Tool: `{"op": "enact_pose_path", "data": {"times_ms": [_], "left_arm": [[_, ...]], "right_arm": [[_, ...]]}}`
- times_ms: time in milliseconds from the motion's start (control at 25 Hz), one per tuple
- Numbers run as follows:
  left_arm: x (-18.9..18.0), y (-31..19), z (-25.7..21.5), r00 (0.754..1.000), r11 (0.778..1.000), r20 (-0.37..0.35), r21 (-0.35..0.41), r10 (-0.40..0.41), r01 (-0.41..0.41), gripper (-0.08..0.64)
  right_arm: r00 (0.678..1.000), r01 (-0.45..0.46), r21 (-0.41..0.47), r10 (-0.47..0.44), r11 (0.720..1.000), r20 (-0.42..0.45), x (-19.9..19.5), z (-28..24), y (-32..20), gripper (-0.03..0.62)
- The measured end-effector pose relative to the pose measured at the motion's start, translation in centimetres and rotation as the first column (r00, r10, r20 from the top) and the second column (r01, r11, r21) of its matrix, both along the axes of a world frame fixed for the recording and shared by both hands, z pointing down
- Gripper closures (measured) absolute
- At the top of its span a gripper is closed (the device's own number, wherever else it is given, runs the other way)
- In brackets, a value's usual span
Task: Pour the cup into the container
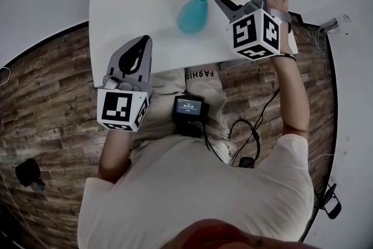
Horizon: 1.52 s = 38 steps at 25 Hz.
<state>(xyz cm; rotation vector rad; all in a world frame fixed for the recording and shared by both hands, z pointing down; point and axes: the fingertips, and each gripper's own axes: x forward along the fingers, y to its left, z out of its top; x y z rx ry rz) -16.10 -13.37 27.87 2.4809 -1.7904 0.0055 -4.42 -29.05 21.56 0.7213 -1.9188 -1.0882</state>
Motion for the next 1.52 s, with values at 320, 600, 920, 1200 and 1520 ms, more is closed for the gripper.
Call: {"op": "enact_pose_path", "data": {"times_ms": [320,600,920,1200,1520], "left_arm": [[-0.1,0.2,-0.3,1.0,1.0,0.01,0.009,0.0,0.0,0.548],[-0.2,0.3,-0.6,0.999,1.0,0.031,0.006,0.009,-0.009,0.548],[-0.4,0.1,-0.7,1.0,1.0,0.026,0.007,0.006,-0.006,0.548],[-0.7,0.1,-0.4,1.0,1.0,0.023,0.006,0.001,-0.001,0.548],[-1.1,0.1,-1.0,1.0,1.0,0.022,0.014,-0.01,0.009,0.548]], "right_arm": [[1.0,-0.002,0.005,0.002,1.0,-0.014,-0.2,0.3,-0.1,0.224],[1.0,0.003,0.006,-0.003,1.0,-0.024,-0.7,0.0,-0.1,0.224],[1.0,-0.005,0.006,0.005,1.0,-0.024,-0.8,-0.2,-0.5,0.224],[1.0,-0.011,0.012,0.011,1.0,-0.026,-0.4,0.2,-0.5,0.224],[0.999,-0.007,0.027,0.008,1.0,-0.034,-0.4,0.0,-0.4,0.224]]}}
